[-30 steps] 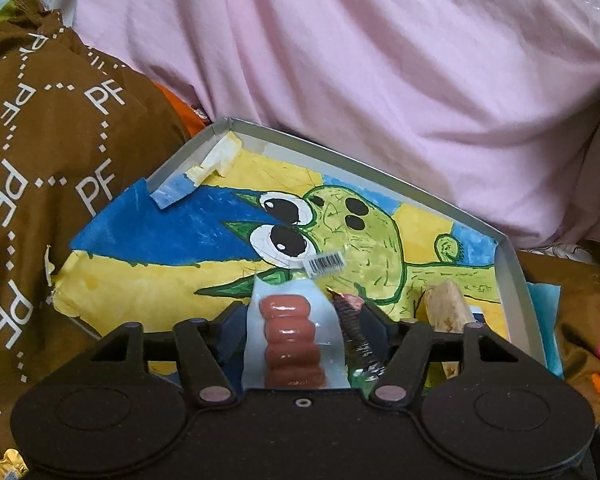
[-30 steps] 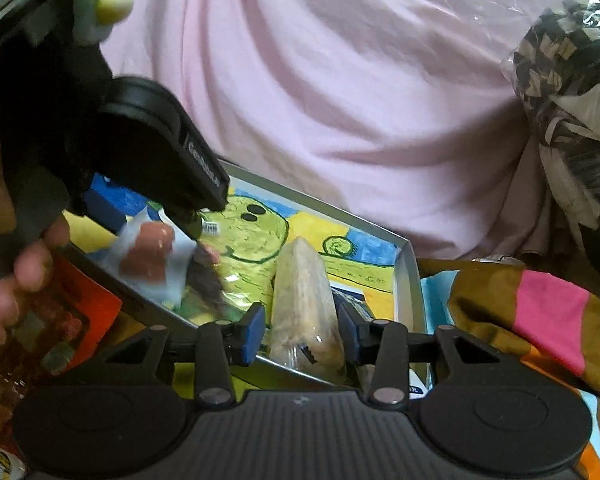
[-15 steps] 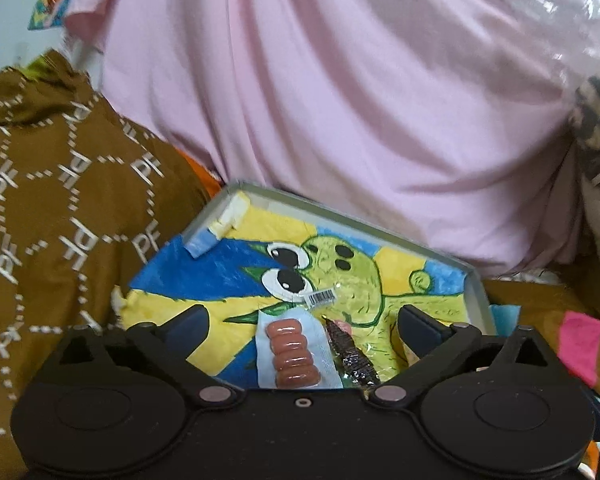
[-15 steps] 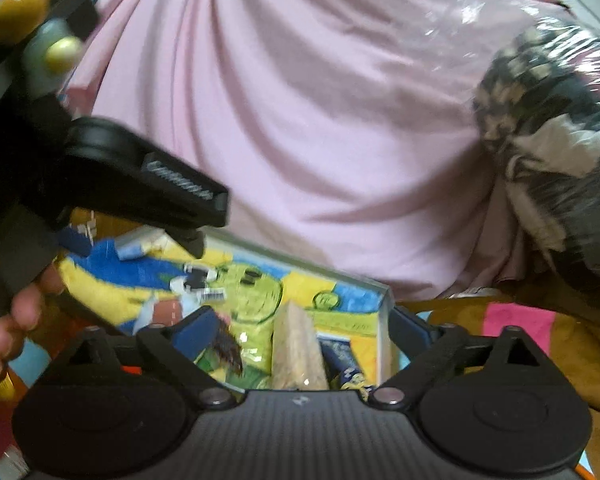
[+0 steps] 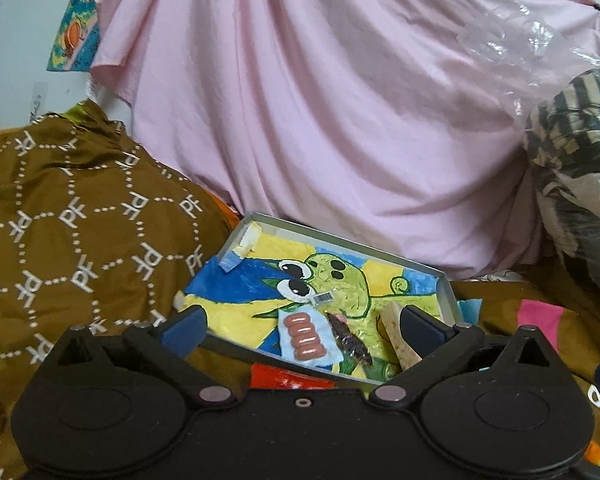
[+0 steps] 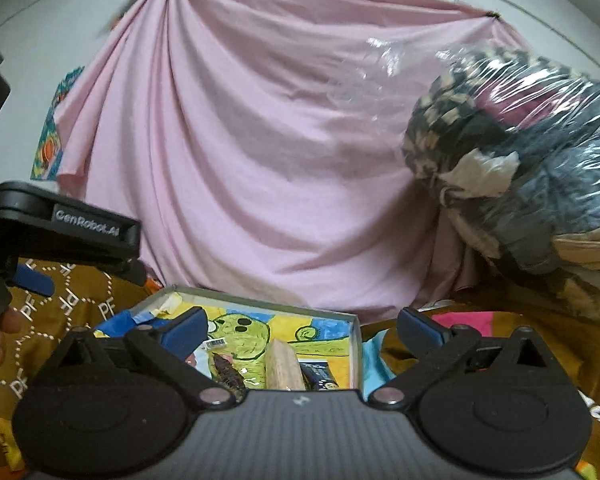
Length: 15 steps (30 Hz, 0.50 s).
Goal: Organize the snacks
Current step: 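Move both tools back over the remaining snack pile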
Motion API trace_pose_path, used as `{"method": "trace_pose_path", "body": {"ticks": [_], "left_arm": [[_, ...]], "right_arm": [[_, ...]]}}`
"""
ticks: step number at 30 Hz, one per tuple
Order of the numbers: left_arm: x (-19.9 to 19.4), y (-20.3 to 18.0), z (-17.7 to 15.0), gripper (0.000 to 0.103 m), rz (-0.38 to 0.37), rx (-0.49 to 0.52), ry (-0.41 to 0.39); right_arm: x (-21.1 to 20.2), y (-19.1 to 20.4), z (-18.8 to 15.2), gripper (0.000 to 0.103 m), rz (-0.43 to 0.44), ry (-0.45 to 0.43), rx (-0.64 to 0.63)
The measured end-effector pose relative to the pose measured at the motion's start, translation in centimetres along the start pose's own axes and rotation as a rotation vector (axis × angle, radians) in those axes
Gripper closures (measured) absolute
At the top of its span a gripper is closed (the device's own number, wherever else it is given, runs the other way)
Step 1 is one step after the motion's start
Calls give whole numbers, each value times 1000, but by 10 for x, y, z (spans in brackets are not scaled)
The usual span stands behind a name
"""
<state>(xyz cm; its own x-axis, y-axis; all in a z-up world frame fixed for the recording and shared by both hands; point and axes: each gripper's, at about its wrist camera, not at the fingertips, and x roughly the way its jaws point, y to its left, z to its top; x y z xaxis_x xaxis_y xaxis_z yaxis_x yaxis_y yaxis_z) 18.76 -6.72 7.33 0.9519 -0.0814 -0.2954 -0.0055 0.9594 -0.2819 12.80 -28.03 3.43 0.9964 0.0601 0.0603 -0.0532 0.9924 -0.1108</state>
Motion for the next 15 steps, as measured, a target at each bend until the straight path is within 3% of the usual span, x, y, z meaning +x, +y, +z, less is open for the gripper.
{"method": "trace_pose_path", "body": {"ticks": [7,15], "left_arm": [[-44,20,-30,1,-15,35,-10],[-74,35,-63,1,-13,82,17]], "right_arm": [[-47,-5,1,0,-11,0,6],[-77,-1,-9,0,39,106,2]]}}
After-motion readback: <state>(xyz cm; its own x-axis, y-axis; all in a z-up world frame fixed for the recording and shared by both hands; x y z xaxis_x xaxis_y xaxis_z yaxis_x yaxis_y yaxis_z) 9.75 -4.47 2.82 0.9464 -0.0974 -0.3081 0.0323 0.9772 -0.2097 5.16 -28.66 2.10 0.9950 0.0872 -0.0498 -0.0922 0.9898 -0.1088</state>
